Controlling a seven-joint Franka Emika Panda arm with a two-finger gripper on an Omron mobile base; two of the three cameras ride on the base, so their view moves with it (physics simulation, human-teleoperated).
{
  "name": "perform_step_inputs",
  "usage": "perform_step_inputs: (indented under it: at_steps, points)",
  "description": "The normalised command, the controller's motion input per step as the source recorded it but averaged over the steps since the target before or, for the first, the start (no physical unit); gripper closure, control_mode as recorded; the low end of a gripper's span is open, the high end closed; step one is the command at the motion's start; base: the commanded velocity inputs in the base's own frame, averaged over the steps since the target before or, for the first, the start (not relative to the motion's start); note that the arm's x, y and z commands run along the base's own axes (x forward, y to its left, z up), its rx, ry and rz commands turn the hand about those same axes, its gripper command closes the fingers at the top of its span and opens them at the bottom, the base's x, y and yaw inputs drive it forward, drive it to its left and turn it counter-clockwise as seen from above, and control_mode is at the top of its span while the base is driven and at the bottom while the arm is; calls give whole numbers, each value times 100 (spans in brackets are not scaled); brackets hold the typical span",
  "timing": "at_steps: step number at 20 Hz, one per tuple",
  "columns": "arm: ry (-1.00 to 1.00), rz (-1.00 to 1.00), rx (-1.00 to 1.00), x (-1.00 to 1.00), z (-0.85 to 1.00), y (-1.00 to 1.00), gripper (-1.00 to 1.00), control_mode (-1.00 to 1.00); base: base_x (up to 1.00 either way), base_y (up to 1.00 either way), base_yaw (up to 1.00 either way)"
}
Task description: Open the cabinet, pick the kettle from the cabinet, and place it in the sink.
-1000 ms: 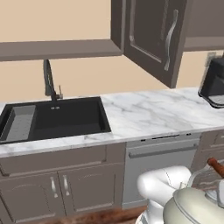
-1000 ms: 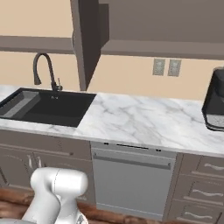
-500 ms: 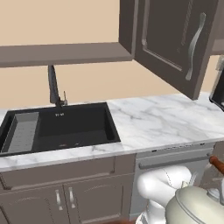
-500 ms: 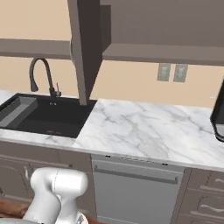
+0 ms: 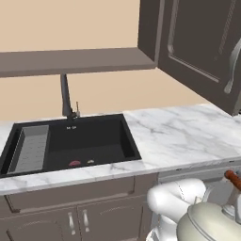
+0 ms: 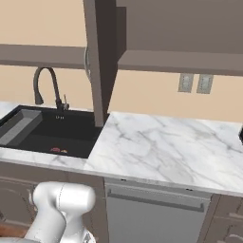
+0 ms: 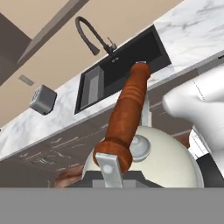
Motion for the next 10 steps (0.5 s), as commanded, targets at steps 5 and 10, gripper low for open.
perform_step_inputs:
  at_steps: [5,10]
  points:
    - [0,0,0,0,0,0,100,100,77,0,0]
    - [0,0,0,0,0,0,100,100,61,21,0]
